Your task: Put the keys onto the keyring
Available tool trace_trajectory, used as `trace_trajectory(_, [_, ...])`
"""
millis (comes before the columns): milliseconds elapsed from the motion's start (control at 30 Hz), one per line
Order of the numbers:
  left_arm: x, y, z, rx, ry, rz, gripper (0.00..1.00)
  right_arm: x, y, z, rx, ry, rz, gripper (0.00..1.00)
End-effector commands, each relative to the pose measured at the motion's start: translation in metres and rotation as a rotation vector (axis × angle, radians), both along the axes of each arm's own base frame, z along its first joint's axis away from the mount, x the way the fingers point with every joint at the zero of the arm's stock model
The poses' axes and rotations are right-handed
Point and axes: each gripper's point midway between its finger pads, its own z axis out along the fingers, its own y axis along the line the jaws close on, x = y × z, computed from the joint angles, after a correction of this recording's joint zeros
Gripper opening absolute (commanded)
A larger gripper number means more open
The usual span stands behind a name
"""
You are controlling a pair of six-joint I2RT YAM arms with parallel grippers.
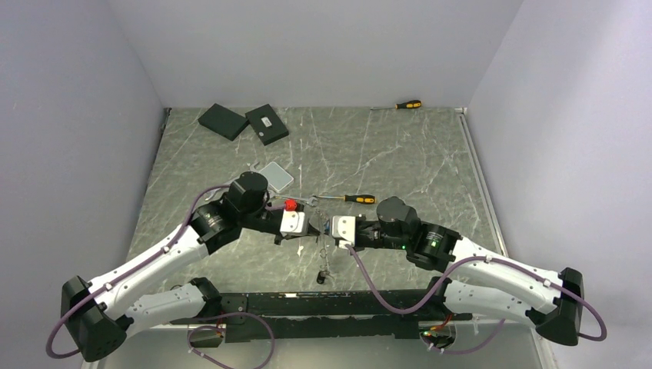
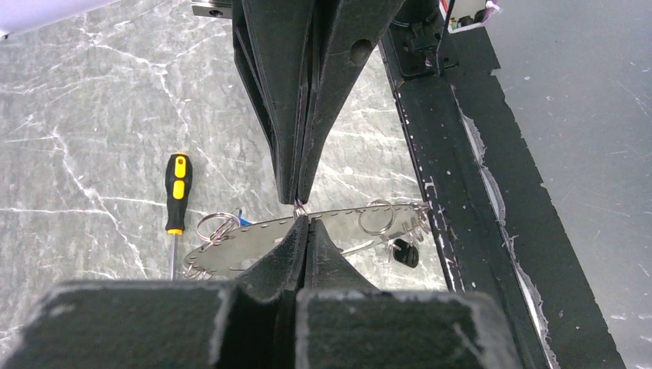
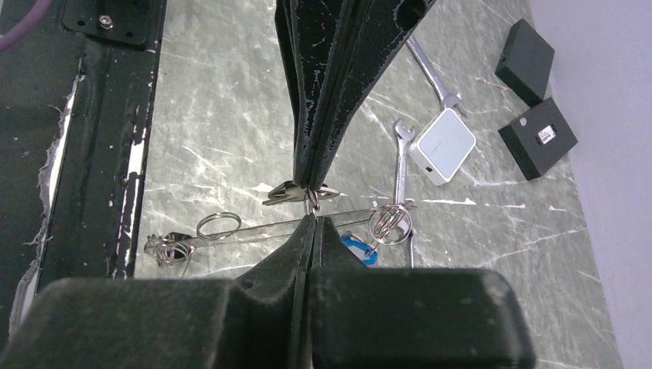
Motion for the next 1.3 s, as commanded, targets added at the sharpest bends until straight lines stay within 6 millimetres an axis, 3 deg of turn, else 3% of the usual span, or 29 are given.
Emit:
trace_trajectory(0, [-0.009,0.006,-0.001,0.0,0.049,-0.009,0.0,0.015,0.0,0.041,0.13,-0.081,-0.059,0.0])
trace_trajectory(1067, [0.002,0.015,-0.003,0.016,0.028,0.06,0.0,0.015,-0.006,0.051,0.158,-0.094,-0.066,0.0])
trace_trajectory(1267, [0.018,0.017,-0.016,0.069,0.049,0.149,0.0,0.016,-0.008,0.042,0.141,-0.066,-0.085,0.0])
